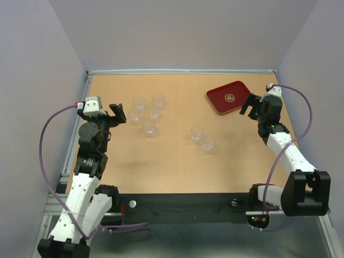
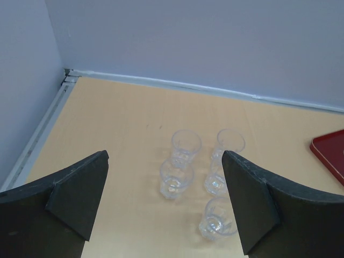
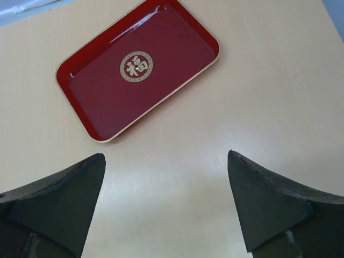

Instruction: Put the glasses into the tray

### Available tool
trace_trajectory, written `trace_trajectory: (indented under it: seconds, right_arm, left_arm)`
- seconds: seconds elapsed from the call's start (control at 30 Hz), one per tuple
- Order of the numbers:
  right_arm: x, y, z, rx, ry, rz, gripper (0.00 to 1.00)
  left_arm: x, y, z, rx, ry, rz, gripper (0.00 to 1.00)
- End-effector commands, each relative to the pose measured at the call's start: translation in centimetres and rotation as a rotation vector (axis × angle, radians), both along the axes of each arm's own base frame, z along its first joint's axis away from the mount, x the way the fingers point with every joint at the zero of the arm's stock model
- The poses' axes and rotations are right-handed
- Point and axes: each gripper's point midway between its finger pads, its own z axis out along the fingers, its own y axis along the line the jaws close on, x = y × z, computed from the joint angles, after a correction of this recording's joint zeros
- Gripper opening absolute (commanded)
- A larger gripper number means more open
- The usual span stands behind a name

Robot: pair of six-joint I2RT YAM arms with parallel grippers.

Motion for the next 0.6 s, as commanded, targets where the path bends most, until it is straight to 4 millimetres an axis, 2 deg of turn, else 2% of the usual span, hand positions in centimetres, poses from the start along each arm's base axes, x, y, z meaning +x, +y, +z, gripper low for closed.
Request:
trace_trajectory:
  seconds: [0.0, 0.07, 0.13, 0.17, 0.2, 0.3, 0.43, 0.57]
  right_arm:
    - [1.0, 0.6, 3.8, -0.051, -0.100, 0.071, 1.00]
    - [1.1, 1.8, 3.9, -0.077, -0.102, 0.171, 1.00]
    - [0.7, 5.5, 3.7, -0.105, -0.108, 0.437, 1.00]
    - [0.6, 5.5, 3.4, -0.122, -0.095, 0.446, 1.00]
    - [0.3, 6.6, 3.4, -0.110, -0.093, 0.514, 1.00]
    - [-0.3, 8.2, 2.8, -0.132, -0.060, 0.642, 1.00]
    - [-2.4, 9.6, 1.6, -0.182, 0.047, 0.829, 1.00]
    - [-4.6, 11.6, -0.2, -0.072, 0.115, 0.955, 1.00]
  left_arm:
    - [-0.5, -0.2, 2.3, -0.010, -0.066, -0.017, 0.99]
    - [-0.5, -0.3, 2.3, -0.011, -0.068, -0.020, 0.99]
    - [-0.4, -0.5, 2.3, -0.013, -0.066, -0.029, 0.99]
    - [-0.4, -0.6, 2.3, -0.013, -0.066, -0.034, 0.99]
    - [-0.5, -0.6, 2.4, -0.015, -0.071, -0.037, 0.99]
    - [-0.6, -0.7, 2.7, -0.020, -0.077, -0.042, 0.99]
    - [-0.5, -0.9, 2.5, -0.022, -0.077, -0.053, 0.99]
    - [-0.5, -1.2, 2.6, -0.020, -0.074, -0.071, 0.99]
